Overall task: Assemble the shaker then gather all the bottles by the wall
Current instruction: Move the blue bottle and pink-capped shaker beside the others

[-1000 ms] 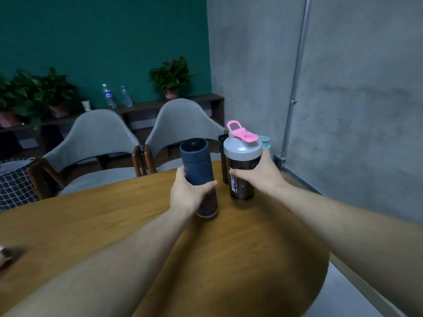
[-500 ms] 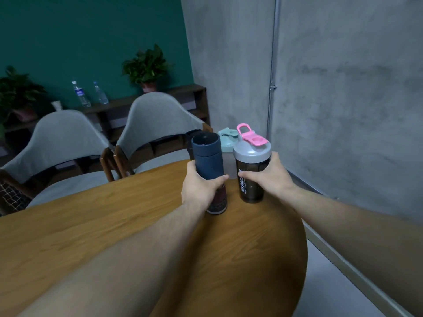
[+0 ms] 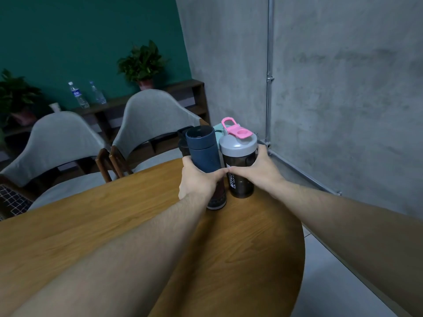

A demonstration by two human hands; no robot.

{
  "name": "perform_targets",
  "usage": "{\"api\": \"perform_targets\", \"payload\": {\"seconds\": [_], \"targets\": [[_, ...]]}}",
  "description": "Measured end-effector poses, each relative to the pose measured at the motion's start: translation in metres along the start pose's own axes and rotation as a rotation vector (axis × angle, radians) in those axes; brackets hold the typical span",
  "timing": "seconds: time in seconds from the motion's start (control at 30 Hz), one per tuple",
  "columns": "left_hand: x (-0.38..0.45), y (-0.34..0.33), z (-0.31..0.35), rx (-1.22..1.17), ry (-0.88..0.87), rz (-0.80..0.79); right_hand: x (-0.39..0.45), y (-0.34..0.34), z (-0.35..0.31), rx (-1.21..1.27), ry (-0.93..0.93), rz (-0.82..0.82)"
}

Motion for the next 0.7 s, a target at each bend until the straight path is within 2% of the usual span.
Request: {"api": "perform_targets", "payload": {"seconds": [0.2,0.33,0.5,0.7], "targets": [[-0.001,0.002,-0.001,-0.037,0.018,-0.048,-0.016,0.003,0.001,-0.071,-0.100,-0.073],[-0.013,0.012,-0.006,-0.044,0.037,-0.118,-0.036,0.001,0.003,-0.174,-0.151,-0.035],[-0.045,0.045,-0.021,0.011,0.054,-0.123,-0.074,-0.018,-0.020,-0.227,-0.090,-0.046],[-0.091,0.120,-0.047,-0.006,0.081,-0.152,-0.114,-0.074,-0.080,-0.264,0.027,-0.163]]}}
Point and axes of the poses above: each hand's wrist, its own x-axis towards the middle knuckle, its own y-axis out of the back of the hand, z = x × y, the point moved 1 cm from there along x, towards the middle knuckle, and after that the axes turned 12 degrees about -z, right-handed, at the moved point
